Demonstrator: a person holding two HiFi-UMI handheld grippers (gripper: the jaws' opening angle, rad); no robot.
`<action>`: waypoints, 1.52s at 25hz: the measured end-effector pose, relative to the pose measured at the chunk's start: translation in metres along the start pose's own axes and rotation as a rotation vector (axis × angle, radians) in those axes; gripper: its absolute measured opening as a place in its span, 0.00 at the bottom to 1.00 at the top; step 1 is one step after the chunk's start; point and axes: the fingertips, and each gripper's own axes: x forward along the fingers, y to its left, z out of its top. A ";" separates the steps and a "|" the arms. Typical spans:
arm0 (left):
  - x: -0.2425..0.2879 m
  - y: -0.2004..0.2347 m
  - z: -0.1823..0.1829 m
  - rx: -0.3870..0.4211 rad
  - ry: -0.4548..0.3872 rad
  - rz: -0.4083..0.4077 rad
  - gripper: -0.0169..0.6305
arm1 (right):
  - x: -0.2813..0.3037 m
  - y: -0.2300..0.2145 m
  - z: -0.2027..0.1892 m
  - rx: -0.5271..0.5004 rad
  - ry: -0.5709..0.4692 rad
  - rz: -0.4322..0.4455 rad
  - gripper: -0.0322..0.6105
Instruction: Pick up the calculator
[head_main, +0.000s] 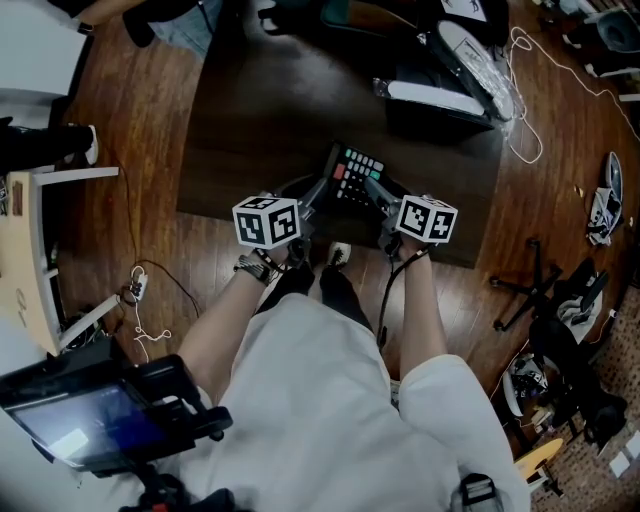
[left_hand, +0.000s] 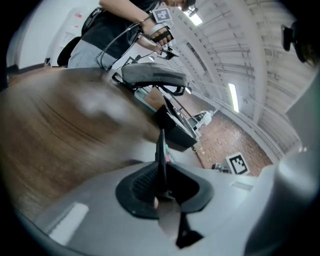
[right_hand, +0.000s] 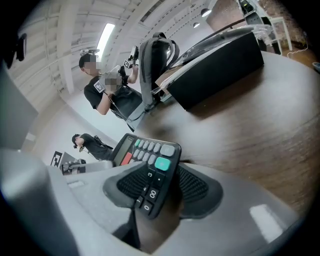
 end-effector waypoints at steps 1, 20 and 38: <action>-0.001 0.000 0.000 -0.006 -0.003 -0.006 0.11 | -0.002 0.000 0.002 0.005 -0.004 0.011 0.34; -0.016 -0.027 0.020 -0.047 -0.071 -0.161 0.11 | -0.040 0.024 0.035 -0.025 -0.109 0.077 0.24; -0.061 -0.094 0.083 0.063 -0.194 -0.317 0.11 | -0.110 0.106 0.100 -0.173 -0.337 0.088 0.22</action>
